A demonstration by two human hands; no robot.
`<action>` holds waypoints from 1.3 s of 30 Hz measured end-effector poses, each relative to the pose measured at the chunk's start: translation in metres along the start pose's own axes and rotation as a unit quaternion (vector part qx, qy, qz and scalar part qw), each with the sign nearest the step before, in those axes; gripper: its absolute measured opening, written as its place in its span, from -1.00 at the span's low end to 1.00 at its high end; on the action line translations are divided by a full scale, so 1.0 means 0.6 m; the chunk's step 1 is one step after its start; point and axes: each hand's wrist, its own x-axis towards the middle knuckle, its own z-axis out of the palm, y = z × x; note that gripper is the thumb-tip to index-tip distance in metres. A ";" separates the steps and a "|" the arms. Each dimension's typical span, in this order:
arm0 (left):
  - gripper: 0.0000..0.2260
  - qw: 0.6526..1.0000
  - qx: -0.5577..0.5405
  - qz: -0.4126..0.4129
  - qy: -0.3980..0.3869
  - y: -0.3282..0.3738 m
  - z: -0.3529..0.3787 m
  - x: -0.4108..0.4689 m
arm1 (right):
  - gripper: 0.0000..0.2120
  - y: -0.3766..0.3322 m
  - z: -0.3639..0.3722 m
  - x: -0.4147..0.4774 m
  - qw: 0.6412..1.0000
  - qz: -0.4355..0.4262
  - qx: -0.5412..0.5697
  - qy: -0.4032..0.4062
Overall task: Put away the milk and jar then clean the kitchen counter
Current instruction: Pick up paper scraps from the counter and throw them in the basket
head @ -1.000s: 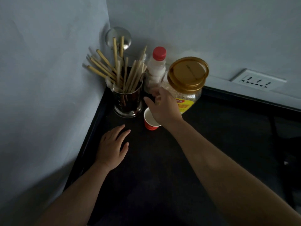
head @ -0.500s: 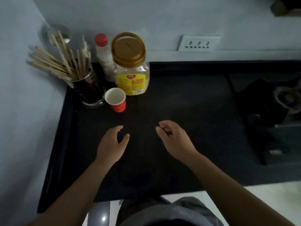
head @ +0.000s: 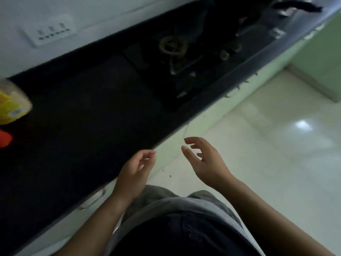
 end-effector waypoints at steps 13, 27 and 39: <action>-0.89 0.933 0.140 0.155 -0.292 0.161 0.389 0.022 | -0.72 0.254 -0.247 -0.239 0.916 0.170 0.158 0.328; -0.83 0.889 0.175 0.133 -0.402 0.312 0.704 0.271 | -0.73 0.428 -0.473 -0.070 0.877 0.267 0.156 0.369; -0.79 0.862 0.208 0.155 -0.436 0.497 0.997 0.475 | -0.71 0.567 -0.771 0.092 0.864 0.279 0.151 0.391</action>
